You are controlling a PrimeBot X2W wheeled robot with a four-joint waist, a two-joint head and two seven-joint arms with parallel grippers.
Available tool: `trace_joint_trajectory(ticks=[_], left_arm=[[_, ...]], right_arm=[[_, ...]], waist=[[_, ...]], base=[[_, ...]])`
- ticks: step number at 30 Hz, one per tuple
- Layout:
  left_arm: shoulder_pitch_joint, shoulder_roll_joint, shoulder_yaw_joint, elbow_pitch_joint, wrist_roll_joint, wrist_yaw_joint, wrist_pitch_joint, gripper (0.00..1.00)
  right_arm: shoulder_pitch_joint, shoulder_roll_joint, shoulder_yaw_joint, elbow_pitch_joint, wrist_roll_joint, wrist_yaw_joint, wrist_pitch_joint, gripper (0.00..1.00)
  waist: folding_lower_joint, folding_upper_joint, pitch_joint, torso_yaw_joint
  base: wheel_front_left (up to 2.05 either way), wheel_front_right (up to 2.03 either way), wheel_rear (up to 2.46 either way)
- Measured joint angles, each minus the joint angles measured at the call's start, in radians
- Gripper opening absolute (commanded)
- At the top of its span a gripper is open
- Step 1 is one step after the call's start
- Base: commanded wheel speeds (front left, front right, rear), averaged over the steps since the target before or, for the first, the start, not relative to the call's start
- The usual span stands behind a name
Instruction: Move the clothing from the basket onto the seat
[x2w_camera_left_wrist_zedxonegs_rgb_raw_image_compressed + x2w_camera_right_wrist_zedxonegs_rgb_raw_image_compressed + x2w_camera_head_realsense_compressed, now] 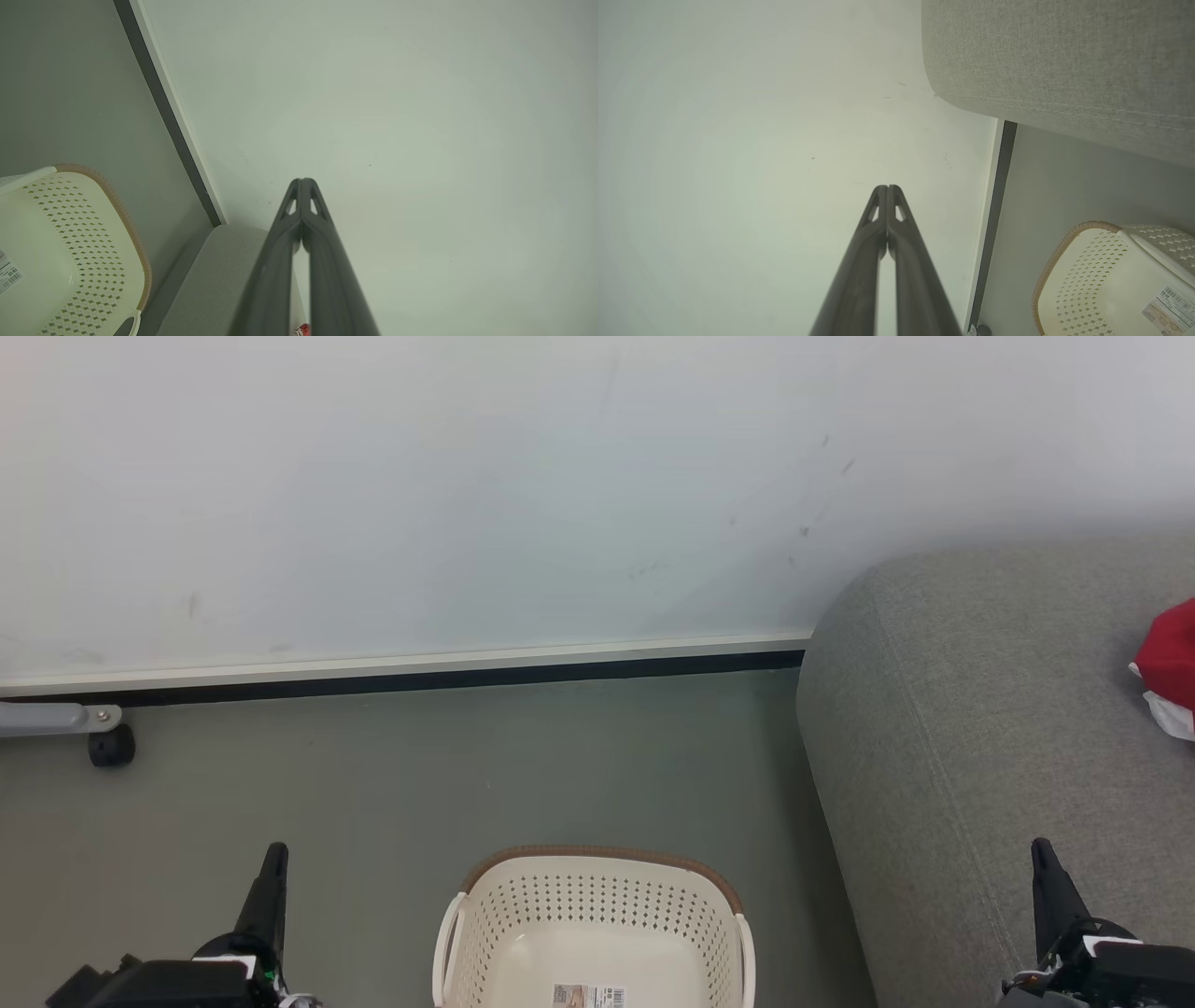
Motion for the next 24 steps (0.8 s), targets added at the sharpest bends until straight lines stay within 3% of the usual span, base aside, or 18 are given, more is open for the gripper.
trace_joint_trajectory(ticks=[24], left_arm=[[0.0,0.0,0.0,0.001,0.0,0.0,0.0,0.0]], right_arm=[[0.0,0.0,0.0,0.0,0.0,0.0,0.0,0.0]], waist=[[0.0,0.0,0.0,0.0]], base=[[0.0,0.0,0.0]])
